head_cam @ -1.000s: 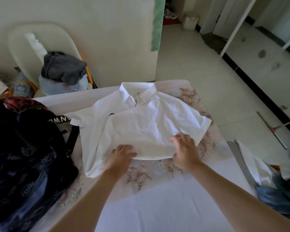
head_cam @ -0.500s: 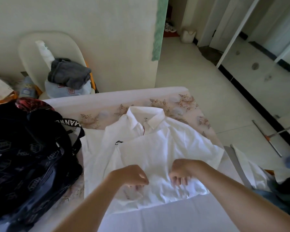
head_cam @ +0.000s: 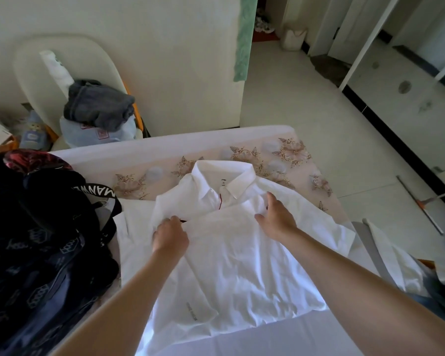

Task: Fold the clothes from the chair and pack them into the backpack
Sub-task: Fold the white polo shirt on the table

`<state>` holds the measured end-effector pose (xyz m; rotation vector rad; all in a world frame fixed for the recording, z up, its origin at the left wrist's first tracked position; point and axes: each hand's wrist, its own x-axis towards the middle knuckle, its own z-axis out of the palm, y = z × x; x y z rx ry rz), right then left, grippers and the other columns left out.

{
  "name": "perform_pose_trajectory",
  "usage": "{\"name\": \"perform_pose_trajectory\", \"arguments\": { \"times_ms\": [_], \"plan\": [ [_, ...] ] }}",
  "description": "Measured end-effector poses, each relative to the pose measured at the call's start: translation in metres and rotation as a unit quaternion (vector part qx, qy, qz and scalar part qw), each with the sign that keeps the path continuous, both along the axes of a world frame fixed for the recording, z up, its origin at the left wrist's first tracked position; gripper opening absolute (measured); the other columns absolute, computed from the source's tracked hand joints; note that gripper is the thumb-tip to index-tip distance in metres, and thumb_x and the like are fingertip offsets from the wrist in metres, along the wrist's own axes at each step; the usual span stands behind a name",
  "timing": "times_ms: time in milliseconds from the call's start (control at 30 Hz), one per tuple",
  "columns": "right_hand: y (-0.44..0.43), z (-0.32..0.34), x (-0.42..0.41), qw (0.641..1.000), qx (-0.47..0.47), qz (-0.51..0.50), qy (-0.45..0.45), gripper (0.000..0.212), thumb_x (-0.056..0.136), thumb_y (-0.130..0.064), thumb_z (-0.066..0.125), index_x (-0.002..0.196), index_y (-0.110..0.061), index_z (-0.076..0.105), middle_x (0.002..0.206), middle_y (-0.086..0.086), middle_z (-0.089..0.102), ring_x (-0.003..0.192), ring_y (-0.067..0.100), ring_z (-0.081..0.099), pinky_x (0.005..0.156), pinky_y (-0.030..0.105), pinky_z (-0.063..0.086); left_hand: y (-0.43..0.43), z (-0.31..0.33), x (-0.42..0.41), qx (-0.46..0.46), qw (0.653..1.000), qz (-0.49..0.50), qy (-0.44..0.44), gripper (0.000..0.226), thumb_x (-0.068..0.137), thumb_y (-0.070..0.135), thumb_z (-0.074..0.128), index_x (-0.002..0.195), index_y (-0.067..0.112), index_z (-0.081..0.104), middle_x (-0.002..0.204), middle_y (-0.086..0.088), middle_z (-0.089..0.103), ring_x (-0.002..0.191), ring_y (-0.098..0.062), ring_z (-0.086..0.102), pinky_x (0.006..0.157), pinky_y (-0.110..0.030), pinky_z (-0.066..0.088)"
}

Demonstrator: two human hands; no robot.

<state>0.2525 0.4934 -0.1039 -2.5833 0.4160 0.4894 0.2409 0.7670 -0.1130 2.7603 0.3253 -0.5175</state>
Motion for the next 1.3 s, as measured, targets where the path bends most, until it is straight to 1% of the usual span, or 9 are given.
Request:
{"name": "perform_pose_trajectory", "arguments": {
  "times_ms": [167,300,467,600,733,867,967,1067,1300],
  "plan": [
    [-0.006,-0.007,0.014,0.993,0.057,-0.071,-0.074,0.015,0.085,-0.025,0.058,0.078,-0.014,0.05,0.073,-0.002,0.057,0.079,0.029,0.06,0.07,0.036,0.044,0.005,0.014,0.026,-0.077,0.997,0.024,-0.015,0.038,0.081,0.001,0.042,0.109,0.008,0.066,0.113,-0.015,0.055,0.104,-0.036,0.057,0.086,-0.035,0.049],
    [-0.018,0.008,0.017,0.95,0.168,-0.191,-0.183,0.005,0.093,-0.019,0.053,0.092,-0.014,0.051,0.079,-0.002,0.059,0.075,0.021,0.057,0.059,0.032,0.04,-0.003,0.044,0.071,-0.086,0.993,-0.022,-0.08,0.035,0.094,0.006,0.037,0.116,0.008,0.064,0.119,-0.016,0.055,0.108,-0.035,0.055,0.082,-0.031,0.04],
    [-0.036,0.012,0.048,0.941,0.055,-0.264,-0.202,0.035,0.096,-0.02,0.055,0.129,-0.011,0.046,0.122,0.013,0.06,0.111,0.037,0.057,0.087,0.043,0.044,-0.025,0.069,0.126,-0.133,0.965,-0.05,-0.22,0.026,0.097,0.008,0.046,0.117,0.014,0.061,0.114,-0.01,0.055,0.104,-0.03,0.056,0.082,-0.037,0.047],
    [-0.028,0.001,0.036,0.977,-0.104,-0.122,-0.14,0.076,0.084,-0.013,0.065,0.149,-0.013,0.025,0.146,0.015,0.036,0.133,0.038,0.034,0.105,0.047,0.033,-0.038,0.054,0.098,-0.174,0.967,-0.091,-0.164,0.034,0.097,0.012,0.05,0.128,0.024,0.057,0.127,-0.003,0.052,0.112,-0.022,0.054,0.094,-0.037,0.048],
    [0.003,-0.015,0.006,0.962,-0.09,0.13,-0.223,0.063,0.075,-0.004,0.058,0.136,-0.016,0.05,0.145,0.012,0.042,0.133,0.034,0.041,0.104,0.047,0.037,-0.015,0.016,0.029,-0.138,0.95,-0.243,-0.141,0.024,0.082,0.032,0.069,0.106,0.032,0.067,0.113,0.01,0.055,0.108,-0.015,0.051,0.097,-0.04,0.045],
    [0.041,-0.025,-0.005,0.932,-0.037,0.286,-0.219,0.051,0.068,-0.002,0.054,0.117,-0.012,0.063,0.135,0.012,0.055,0.123,0.033,0.055,0.089,0.043,0.047,0.009,-0.006,-0.017,-0.018,0.937,-0.341,-0.07,0.061,0.058,0.066,0.063,0.114,0.041,0.061,0.112,0.015,0.048,0.106,-0.009,0.046,0.093,-0.03,0.042],
    [0.064,-0.027,0.003,0.932,-0.039,0.312,-0.179,0.047,0.07,-0.006,0.058,0.116,-0.014,0.064,0.133,0.01,0.055,0.123,0.034,0.054,0.088,0.043,0.047,0.017,-0.014,-0.026,-0.027,0.942,-0.302,-0.141,0.037,0.059,0.036,0.082,0.094,0.035,0.073,0.091,0.011,0.062,0.086,-0.016,0.061,0.071,-0.03,0.052],
    [0.074,-0.019,0.025,0.939,-0.072,0.275,-0.193,0.038,0.084,-0.014,0.058,0.122,-0.017,0.06,0.132,0.006,0.054,0.118,0.031,0.054,0.089,0.041,0.043,0.023,-0.003,-0.017,-0.11,0.956,-0.201,-0.184,0.021,0.075,0.003,0.061,0.084,0.021,0.067,0.082,0.005,0.063,0.078,-0.018,0.058,0.068,-0.031,0.051],
    [0.078,0.004,0.097,0.953,-0.133,0.255,-0.09,0.052,0.098,-0.022,0.046,0.148,-0.023,0.034,0.14,0.005,0.052,0.125,0.03,0.045,0.1,0.042,0.037,0.041,0.049,0.019,-0.215,0.971,0.019,-0.106,0.033,0.074,-0.007,0.03,0.089,0.021,0.04,0.082,0.002,0.051,0.07,-0.016,0.045,0.057,-0.032,0.034]
  ]
}}
